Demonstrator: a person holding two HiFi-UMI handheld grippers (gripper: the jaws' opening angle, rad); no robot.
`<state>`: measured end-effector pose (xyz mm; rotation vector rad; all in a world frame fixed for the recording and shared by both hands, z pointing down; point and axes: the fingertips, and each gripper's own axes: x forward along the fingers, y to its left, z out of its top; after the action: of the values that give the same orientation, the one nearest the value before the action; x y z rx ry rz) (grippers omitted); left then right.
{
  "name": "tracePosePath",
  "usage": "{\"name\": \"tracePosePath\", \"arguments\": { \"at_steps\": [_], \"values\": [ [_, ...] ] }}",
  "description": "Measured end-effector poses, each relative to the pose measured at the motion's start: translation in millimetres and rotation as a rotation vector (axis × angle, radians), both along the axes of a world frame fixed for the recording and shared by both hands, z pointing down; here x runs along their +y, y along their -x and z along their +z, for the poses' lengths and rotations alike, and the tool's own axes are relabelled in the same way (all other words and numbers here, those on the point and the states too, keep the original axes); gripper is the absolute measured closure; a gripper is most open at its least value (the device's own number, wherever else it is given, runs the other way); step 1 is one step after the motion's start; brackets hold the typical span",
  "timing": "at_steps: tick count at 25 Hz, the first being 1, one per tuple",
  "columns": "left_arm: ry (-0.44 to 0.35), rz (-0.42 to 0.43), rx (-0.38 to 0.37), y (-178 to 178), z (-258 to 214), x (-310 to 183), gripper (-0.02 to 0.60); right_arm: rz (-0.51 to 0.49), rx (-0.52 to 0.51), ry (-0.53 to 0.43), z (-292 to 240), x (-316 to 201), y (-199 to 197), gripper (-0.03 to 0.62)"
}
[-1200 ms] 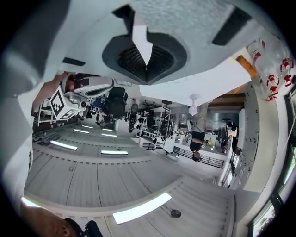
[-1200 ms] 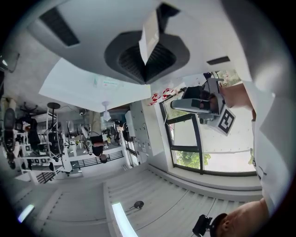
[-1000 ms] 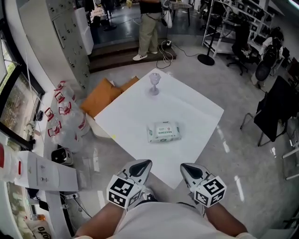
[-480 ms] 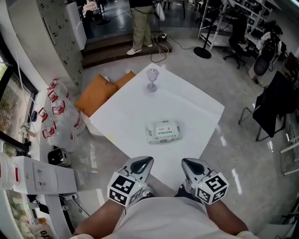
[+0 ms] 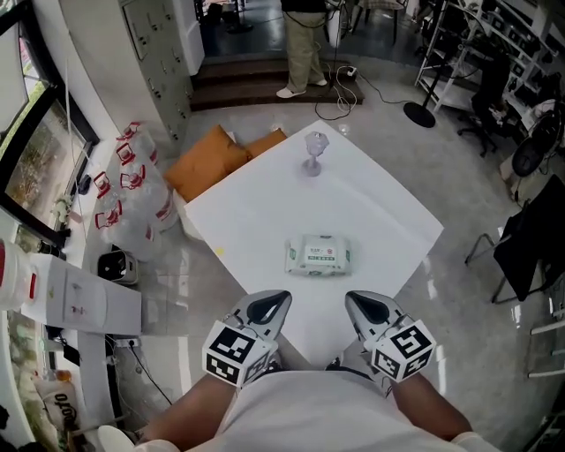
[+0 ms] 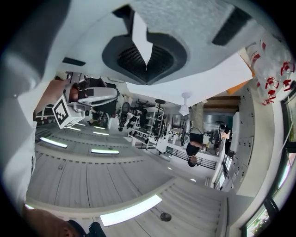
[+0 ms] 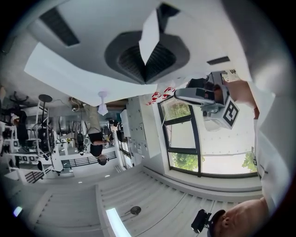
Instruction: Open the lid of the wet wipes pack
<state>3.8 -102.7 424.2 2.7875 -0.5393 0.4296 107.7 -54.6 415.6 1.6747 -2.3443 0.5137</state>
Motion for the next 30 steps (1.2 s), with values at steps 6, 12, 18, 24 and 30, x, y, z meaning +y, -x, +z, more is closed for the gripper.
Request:
{"name": "tracePosePath", "arguments": {
  "at_steps": [6, 12, 18, 24, 30],
  "values": [
    [-0.001, -0.070, -0.003, -10.8, -3.9, 0.2, 0.572, -0.061, -0.017, 0.005, 8.3, -4.4, -13.8, 0.587],
    [0.000, -0.100, -0.027, -16.6, 1.3, 6.3, 0.572, -0.097, -0.027, -0.008, 11.3, -5.2, -19.2, 0.586],
    [-0.011, -0.089, -0.044, -23.2, 0.6, 12.8, 0.572, -0.122, -0.026, -0.010, 12.5, -1.6, -17.6, 0.586],
    [-0.015, -0.084, -0.039, -26.8, -0.4, 10.3, 0.572, -0.115, -0.031, -0.024, 11.9, -1.6, -17.1, 0.586],
    [-0.009, -0.073, -0.044, -25.5, 0.7, 12.3, 0.572, -0.103, -0.017, -0.035, 8.1, -1.5, -17.8, 0.568]
  ]
}}
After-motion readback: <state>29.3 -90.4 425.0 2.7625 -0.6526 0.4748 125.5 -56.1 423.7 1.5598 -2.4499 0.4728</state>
